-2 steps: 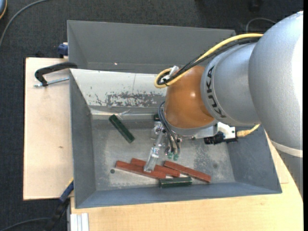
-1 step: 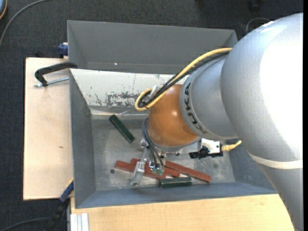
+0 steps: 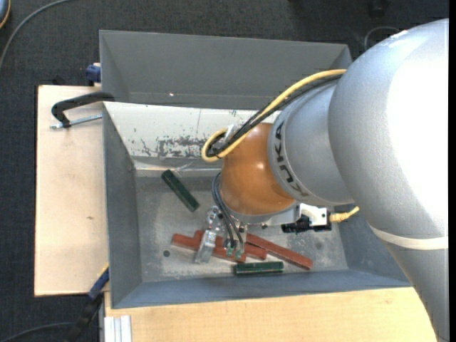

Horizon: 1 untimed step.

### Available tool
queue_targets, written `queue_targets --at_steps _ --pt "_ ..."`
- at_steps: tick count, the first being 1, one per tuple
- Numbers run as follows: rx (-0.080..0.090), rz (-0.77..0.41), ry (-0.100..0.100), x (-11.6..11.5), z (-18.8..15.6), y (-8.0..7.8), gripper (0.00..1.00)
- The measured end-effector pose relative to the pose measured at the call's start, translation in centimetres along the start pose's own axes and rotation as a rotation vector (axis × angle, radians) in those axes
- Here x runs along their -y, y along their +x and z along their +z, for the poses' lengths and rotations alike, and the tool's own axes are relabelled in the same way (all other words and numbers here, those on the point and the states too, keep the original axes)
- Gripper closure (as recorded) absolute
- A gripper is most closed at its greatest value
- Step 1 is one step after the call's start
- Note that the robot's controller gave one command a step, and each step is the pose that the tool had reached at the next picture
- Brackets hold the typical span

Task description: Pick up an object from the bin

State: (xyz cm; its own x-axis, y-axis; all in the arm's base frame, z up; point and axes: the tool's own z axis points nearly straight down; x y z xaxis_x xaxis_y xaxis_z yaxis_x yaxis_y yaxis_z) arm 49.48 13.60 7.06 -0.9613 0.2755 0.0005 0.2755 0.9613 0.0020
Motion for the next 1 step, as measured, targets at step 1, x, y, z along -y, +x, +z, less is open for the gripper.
queue_targets --at_steps 1 --pt "0.012 -0.029 -0.005 0.42 -16.84 -0.93 1.0"
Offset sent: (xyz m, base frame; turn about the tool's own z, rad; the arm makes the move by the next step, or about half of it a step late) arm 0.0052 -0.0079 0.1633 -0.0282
